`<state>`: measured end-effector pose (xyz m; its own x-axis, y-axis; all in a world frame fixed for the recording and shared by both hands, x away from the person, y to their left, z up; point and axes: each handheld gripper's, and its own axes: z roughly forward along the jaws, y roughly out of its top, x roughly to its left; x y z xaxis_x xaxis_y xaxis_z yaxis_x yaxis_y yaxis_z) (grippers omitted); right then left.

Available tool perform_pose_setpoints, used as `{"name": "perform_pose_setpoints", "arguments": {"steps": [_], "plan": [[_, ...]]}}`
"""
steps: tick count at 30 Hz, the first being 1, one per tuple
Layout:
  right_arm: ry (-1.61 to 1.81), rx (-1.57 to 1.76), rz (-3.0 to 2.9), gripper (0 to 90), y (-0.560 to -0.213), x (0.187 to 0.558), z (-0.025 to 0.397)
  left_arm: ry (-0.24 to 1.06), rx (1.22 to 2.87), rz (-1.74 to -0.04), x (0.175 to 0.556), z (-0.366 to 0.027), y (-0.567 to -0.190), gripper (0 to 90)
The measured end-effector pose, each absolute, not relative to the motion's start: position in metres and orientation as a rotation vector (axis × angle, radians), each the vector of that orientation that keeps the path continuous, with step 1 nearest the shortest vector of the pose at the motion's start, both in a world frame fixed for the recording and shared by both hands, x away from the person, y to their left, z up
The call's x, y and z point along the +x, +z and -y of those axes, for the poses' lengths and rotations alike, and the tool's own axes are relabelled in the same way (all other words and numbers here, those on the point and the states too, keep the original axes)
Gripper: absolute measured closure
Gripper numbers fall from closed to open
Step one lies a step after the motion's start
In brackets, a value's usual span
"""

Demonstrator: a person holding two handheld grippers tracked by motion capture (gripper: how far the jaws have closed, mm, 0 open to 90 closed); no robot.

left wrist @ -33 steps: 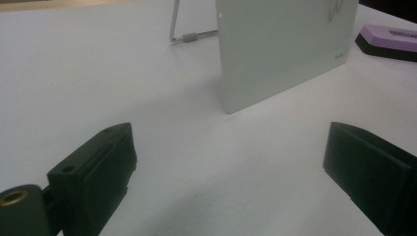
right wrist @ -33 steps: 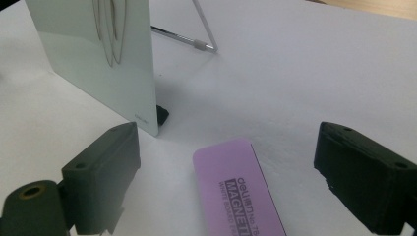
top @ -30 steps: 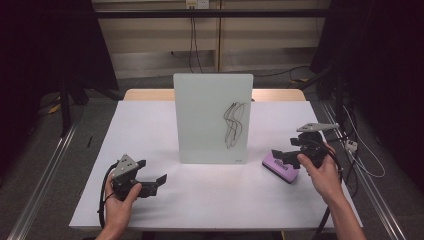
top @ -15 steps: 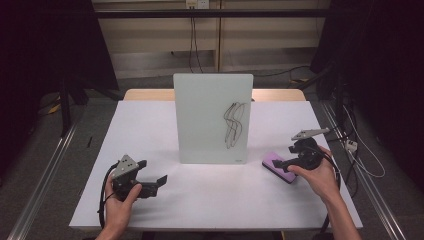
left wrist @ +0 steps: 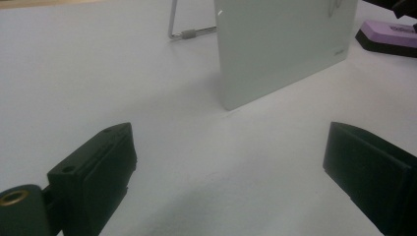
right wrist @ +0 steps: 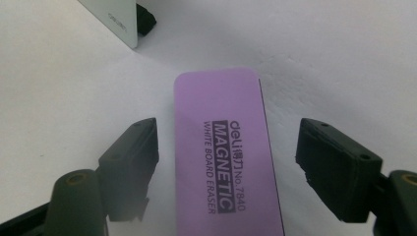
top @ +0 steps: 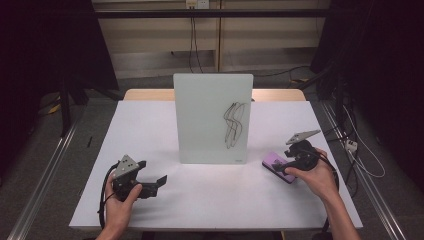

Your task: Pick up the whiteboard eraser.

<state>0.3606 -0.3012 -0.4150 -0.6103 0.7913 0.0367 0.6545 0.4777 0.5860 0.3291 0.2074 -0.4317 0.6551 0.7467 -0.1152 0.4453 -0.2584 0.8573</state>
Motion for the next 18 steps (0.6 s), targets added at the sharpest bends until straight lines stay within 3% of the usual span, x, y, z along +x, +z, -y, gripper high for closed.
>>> {"name": "perform_pose_setpoints", "arguments": {"steps": [13, 18], "plan": [[0.697, 1.193, -2.565, 31.9, -0.4228, 0.3636, 0.2933, 0.396, 1.913, -0.935, 0.3286, -0.2072, -0.4318, 5.7], [0.693, 1.179, -2.587, 41.2, -0.4231, 0.3638, 0.2941, 0.396, 1.909, -0.941, 0.329, -0.2082, -0.4326, 5.9]]}}
